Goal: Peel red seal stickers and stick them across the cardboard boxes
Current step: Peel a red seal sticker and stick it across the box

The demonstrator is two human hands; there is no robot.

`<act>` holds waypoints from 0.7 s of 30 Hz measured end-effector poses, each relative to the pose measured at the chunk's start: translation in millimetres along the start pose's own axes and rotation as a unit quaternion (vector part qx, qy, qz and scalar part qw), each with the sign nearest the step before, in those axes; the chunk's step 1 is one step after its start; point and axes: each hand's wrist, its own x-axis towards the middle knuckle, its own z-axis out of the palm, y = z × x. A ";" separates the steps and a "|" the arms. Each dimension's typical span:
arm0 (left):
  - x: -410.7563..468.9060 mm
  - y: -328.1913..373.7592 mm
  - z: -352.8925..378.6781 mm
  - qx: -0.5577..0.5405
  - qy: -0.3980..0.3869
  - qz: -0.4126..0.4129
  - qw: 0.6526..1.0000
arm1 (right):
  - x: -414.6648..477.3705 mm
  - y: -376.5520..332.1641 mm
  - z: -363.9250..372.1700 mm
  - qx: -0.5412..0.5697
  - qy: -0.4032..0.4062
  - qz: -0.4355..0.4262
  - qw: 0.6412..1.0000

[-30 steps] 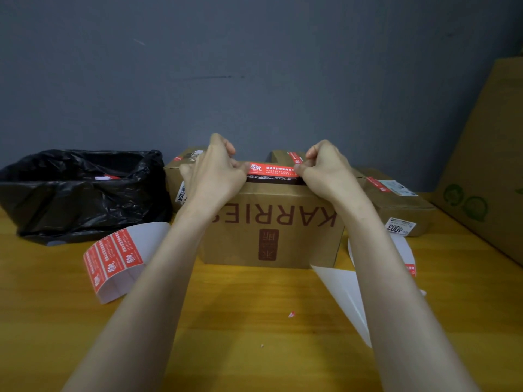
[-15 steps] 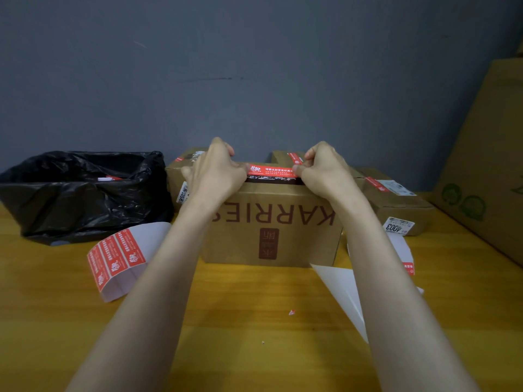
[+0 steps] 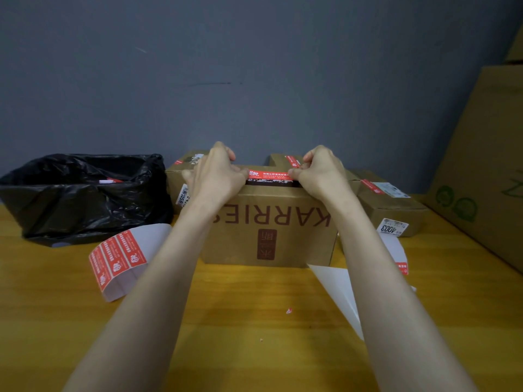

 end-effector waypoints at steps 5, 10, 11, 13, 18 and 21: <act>-0.7 1.6 -1.1 0.003 -0.005 0.005 1.000 | -1.2 -1.1 -0.1 -0.007 0.006 -0.001 1.000; -1.8 2.7 -2.0 -0.002 -0.005 0.001 1.000 | -1.2 -0.9 1.4 -0.019 0.014 0.002 1.000; -2.0 2.7 -2.3 -0.001 -0.006 0.001 1.000 | -1.6 -1.1 1.4 -0.020 0.016 0.002 1.000; -2.3 2.8 -3.3 -0.001 -0.008 0.001 1.000 | -2.2 -1.5 1.4 -0.023 0.023 0.004 0.999; -3.6 0.7 -3.8 -0.017 -0.008 0.012 1.000 | -3.6 2.7 -0.5 -0.005 0.015 -0.029 0.999; -3.1 -6.8 -6.1 -0.064 -0.023 0.054 0.996 | -7.0 5.3 -4.3 0.027 -0.026 -0.077 0.996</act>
